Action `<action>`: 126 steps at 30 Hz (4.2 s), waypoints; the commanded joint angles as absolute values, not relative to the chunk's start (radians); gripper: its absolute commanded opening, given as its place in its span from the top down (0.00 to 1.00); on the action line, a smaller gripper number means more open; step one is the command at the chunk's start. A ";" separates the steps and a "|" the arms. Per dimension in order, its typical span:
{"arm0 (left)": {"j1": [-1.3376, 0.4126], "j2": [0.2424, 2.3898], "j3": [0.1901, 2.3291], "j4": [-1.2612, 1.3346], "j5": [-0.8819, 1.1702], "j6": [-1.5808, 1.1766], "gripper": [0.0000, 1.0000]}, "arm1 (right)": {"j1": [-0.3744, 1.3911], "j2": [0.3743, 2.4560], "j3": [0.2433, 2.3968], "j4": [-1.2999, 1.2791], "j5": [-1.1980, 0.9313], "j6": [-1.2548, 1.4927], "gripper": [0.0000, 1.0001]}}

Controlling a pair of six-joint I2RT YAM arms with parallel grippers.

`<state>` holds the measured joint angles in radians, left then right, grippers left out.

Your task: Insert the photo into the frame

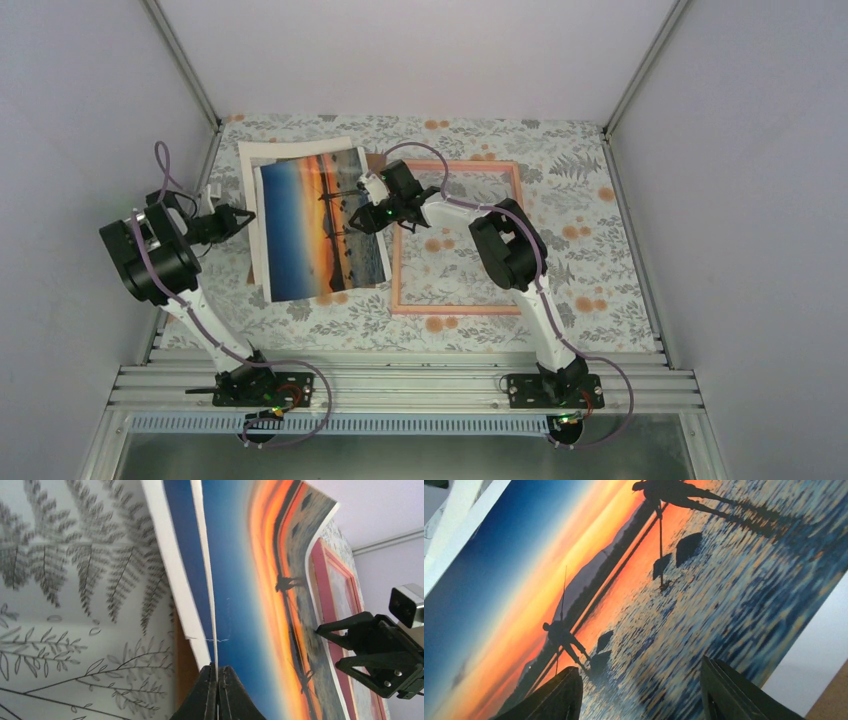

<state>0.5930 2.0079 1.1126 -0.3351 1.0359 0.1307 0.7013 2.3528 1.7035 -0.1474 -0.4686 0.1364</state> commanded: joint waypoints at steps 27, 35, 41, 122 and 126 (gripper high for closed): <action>0.470 1.487 1.429 -0.750 1.071 0.323 0.98 | 0.615 1.910 1.656 -0.333 -0.595 0.006 0.00; 0.401 1.417 1.428 -0.693 1.123 0.281 0.98 | 0.517 1.807 1.593 -0.374 -0.691 -0.034 0.00; 0.374 1.386 1.422 -0.776 1.144 0.407 0.98 | 0.468 1.796 1.560 -0.388 -0.637 -0.046 0.01; 0.149 1.337 1.341 -0.704 1.268 0.237 0.98 | 0.635 1.724 1.522 -0.380 -0.728 -0.147 0.00; 0.104 1.329 1.344 -0.649 1.302 0.170 0.98 | 0.545 1.598 1.458 -0.420 -0.695 -0.143 0.00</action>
<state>0.1421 1.3506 1.3251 -0.7193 1.2400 0.2283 0.6304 1.6928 1.5185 -0.3294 -0.7647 -0.0433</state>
